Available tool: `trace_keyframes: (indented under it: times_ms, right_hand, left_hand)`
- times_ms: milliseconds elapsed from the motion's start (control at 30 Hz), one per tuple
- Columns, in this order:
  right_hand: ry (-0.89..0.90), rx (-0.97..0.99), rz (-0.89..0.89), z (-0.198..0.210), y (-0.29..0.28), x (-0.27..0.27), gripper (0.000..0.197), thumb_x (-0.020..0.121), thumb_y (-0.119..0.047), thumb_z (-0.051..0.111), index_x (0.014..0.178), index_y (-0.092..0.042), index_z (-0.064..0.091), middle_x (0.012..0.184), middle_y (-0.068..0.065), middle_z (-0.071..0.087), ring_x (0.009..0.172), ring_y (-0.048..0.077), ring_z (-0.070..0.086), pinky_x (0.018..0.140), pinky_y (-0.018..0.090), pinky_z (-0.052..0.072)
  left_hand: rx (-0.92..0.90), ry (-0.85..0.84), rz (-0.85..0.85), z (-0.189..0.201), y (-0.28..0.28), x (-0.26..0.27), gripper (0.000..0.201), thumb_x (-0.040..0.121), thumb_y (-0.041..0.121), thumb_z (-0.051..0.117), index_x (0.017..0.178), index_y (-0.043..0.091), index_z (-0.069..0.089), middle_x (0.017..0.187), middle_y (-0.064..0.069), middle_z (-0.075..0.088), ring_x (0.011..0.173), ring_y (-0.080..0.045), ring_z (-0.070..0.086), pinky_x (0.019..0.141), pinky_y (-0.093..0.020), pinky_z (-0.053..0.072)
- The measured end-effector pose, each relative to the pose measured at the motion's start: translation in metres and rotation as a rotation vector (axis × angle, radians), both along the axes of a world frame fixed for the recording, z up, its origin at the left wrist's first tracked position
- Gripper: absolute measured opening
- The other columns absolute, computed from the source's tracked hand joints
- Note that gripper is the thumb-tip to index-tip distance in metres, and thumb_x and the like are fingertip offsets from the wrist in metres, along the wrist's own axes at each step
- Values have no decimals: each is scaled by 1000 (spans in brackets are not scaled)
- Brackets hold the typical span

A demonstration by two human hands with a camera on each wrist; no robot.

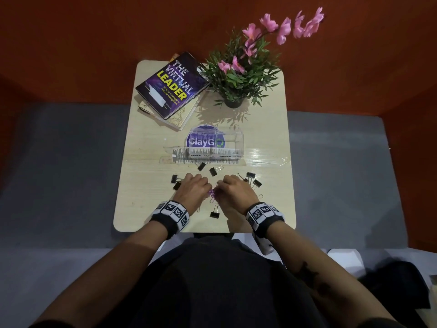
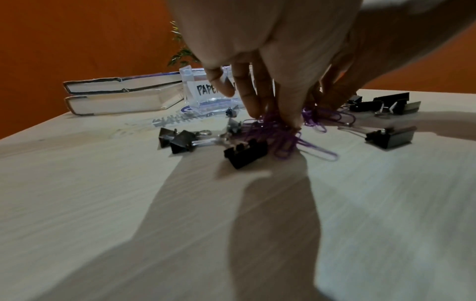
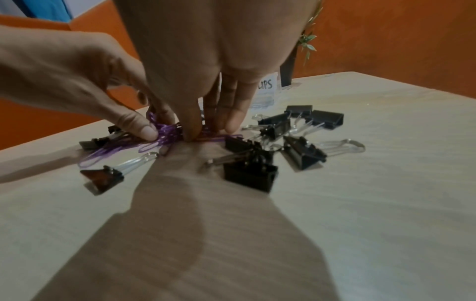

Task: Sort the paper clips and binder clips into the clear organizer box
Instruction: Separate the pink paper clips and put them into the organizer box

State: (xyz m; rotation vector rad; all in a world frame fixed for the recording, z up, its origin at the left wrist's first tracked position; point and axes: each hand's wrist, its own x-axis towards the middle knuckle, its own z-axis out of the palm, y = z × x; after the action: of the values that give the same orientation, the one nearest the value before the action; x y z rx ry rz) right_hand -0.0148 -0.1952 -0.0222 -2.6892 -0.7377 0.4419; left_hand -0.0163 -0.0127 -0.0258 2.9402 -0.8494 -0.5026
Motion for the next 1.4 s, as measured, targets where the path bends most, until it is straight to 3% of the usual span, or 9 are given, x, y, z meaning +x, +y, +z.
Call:
trace_keyframes:
  times_ms: [100, 300, 533, 667, 867, 1000, 1100, 1233, 1400]
  right_hand:
    - [-11, 13, -77, -1, 3, 1, 17, 82, -27, 69, 90, -13, 70, 81, 6, 61, 75, 28, 60, 51, 33, 48]
    - [54, 16, -187, 0, -4, 7, 17, 87, -25, 60, 95, -15, 72, 85, 8, 68, 79, 31, 63, 59, 31, 40]
    - [200, 137, -432, 7, -19, 9, 15, 82, -27, 67, 75, -15, 73, 73, 4, 72, 68, 23, 59, 61, 30, 45]
    - [299, 313, -507, 20, -16, 20, 8, 74, -20, 77, 78, -14, 77, 72, 4, 75, 69, 19, 67, 67, 33, 56]
    - [300, 449, -511, 55, 11, 65, 6, 72, -10, 75, 67, -10, 72, 69, 1, 73, 68, 18, 69, 67, 30, 59]
    - [179, 373, -522, 61, 33, 99, 19, 72, -12, 71, 55, -16, 64, 54, 0, 61, 54, 17, 55, 58, 28, 48]
    - [173, 271, -467, 60, 45, 113, 23, 74, -17, 75, 56, -20, 60, 59, 3, 61, 61, 22, 57, 58, 30, 46]
    - [97, 232, -454, 55, 38, 102, 3, 79, -18, 72, 78, -15, 73, 77, 6, 73, 72, 24, 66, 67, 35, 56]
    - [152, 138, -358, 36, 9, 52, 12, 86, -11, 63, 90, -14, 74, 84, 6, 75, 72, 20, 66, 69, 30, 56]
  left_hand:
    - [-25, 6, 35, -1, -2, 6, 9, 78, 18, 74, 80, 16, 66, 78, -2, 64, 80, -24, 56, 74, -38, 42]
    - [-201, 82, 165, 1, -2, 15, 13, 89, 20, 61, 95, 11, 68, 94, -7, 66, 93, -27, 55, 87, -38, 40]
    - [-634, 122, 570, 39, 10, 35, 8, 85, 13, 70, 92, 11, 72, 85, -2, 70, 74, -12, 62, 70, -26, 54]
    - [-745, 46, 708, 64, 2, 79, 5, 82, 10, 72, 86, 7, 73, 76, -5, 71, 69, -16, 64, 69, -25, 56]
    - [-672, 128, 774, 45, -6, 108, 18, 77, 10, 75, 95, 14, 75, 86, -8, 74, 78, -22, 68, 80, -37, 58]
    - [-690, -62, 811, 44, 9, 90, 21, 83, 3, 62, 99, 9, 73, 98, -13, 74, 86, -27, 67, 83, -35, 55]
    - [-682, -96, 818, 41, 22, 66, 21, 83, 4, 60, 97, 10, 74, 97, -13, 73, 85, -28, 66, 80, -34, 53]
    - [-607, 4, 763, 38, 33, 27, 16, 86, 10, 62, 97, 15, 73, 99, -5, 72, 85, -23, 66, 76, -34, 55]
    - [-359, 100, 560, 29, 42, -16, 16, 88, 10, 59, 98, 15, 71, 97, -5, 69, 90, -25, 61, 68, -35, 52]
